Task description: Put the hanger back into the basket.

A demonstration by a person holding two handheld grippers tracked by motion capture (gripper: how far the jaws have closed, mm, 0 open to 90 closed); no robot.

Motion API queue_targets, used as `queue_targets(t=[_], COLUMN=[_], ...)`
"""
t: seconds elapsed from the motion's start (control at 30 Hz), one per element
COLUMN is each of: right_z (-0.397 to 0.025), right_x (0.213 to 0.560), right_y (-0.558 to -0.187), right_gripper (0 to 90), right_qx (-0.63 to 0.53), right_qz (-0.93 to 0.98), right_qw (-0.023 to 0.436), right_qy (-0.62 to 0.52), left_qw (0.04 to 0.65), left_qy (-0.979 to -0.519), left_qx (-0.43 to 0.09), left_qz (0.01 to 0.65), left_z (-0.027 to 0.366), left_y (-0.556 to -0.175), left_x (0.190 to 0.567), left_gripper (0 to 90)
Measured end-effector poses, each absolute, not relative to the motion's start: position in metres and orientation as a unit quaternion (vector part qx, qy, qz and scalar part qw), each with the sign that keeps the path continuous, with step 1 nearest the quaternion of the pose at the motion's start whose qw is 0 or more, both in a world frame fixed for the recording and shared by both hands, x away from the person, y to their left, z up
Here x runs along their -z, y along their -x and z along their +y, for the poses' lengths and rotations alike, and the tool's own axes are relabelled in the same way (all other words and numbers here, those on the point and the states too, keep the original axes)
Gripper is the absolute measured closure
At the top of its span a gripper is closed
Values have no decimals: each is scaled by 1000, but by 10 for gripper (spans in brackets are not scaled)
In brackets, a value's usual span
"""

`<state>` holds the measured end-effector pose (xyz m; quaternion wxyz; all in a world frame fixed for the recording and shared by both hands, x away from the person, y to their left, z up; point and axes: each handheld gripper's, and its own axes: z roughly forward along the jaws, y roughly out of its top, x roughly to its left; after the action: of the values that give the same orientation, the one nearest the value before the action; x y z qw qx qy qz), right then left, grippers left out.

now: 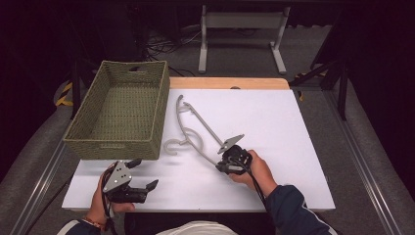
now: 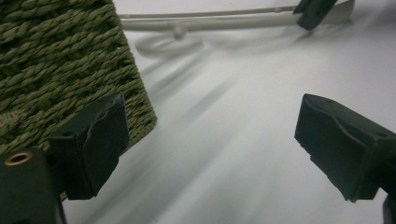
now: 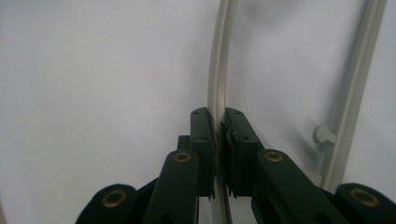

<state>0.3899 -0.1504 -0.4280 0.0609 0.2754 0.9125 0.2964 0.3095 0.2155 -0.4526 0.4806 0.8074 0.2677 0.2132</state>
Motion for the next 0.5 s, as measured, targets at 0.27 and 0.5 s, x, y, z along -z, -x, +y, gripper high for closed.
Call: queue_targets(t=[0.27, 0.5], right_z=[-183, -191], right_x=[416, 410], right_y=[-395, -388], right_gripper=[834, 834], right_qx=[-412, -518], right_qz=[858, 805], right_qw=[29, 21], right_qy=[-307, -288], left_qw=[509, 546], left_qy=[-799, -780], left_qx=[-192, -182], left_qz=[256, 245], left_z=[198, 165], left_y=[-313, -323], left_x=[444, 425], left_gripper=[120, 160])
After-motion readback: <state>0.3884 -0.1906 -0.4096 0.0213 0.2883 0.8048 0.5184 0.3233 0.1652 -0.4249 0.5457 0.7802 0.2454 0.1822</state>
